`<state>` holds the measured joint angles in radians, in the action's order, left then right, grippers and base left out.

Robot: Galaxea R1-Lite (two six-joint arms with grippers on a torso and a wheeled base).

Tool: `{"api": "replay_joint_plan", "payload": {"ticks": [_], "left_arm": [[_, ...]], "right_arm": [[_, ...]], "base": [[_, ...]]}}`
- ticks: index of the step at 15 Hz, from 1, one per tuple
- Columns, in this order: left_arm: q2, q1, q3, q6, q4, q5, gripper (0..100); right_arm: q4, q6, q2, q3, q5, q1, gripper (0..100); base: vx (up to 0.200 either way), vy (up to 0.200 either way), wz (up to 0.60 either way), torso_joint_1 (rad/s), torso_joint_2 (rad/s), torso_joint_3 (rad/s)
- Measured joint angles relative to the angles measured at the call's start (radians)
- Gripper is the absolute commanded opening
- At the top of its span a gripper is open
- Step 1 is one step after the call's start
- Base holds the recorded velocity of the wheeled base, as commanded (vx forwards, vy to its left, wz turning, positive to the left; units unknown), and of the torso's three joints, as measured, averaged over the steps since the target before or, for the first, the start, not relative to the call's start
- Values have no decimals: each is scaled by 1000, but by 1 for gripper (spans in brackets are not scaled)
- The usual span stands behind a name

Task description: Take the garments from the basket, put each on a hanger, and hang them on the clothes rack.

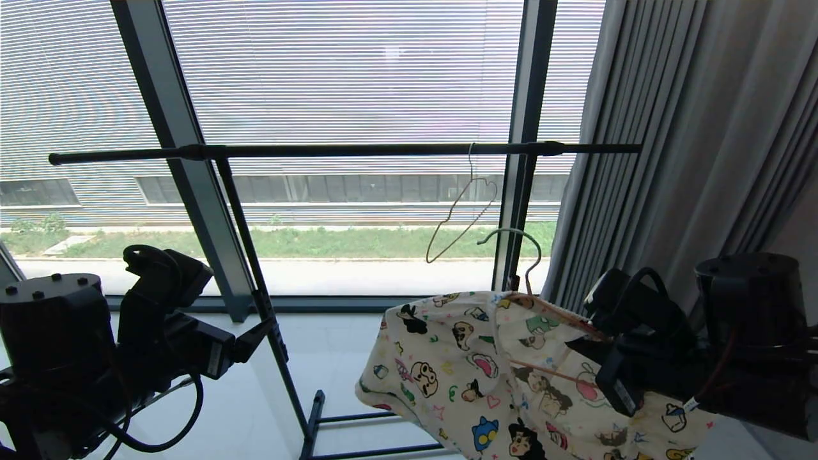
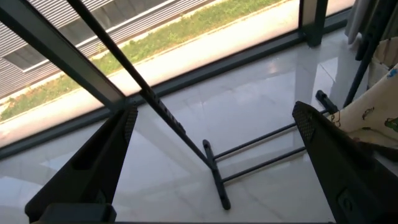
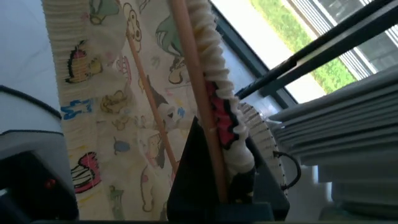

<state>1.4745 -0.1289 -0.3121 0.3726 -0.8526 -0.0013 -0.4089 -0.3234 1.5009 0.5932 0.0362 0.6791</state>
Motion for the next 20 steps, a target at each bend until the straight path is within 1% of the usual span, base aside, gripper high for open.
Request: {"api": "replay_joint_plan", "payload": {"ticks": [2, 3, 5, 6, 8, 16, 20], "left_arm": [[-17, 0, -5, 1, 0, 8, 100], [-23, 0, -5, 1, 0, 9, 100], [-32, 0, -5, 1, 0, 19, 100], [-36, 0, -4, 0, 0, 26, 100], [-41, 0, -2, 2, 0, 29, 100], [-49, 0, -2, 7, 1, 30, 100], [-49, 0, -2, 6, 0, 30, 100]], "right_arm": [[86, 114, 2, 37, 50, 3, 0], [108, 144, 3, 51, 67, 3, 0], [155, 264, 9, 82, 102, 4, 0], [159, 286, 12, 97, 105, 12, 0], [161, 301, 23, 126, 106, 29, 0], [161, 312, 112, 240, 107, 72, 0], [161, 361, 175, 308, 107, 101, 0]], "base": [[0, 0, 0, 0, 0, 0], [0, 0, 0, 0, 0, 0], [0, 0, 0, 0, 0, 0], [0, 0, 0, 0, 0, 0], [0, 200, 0, 2, 2, 2], [0, 200, 0, 2, 2, 4], [0, 200, 0, 2, 2, 2]]}}
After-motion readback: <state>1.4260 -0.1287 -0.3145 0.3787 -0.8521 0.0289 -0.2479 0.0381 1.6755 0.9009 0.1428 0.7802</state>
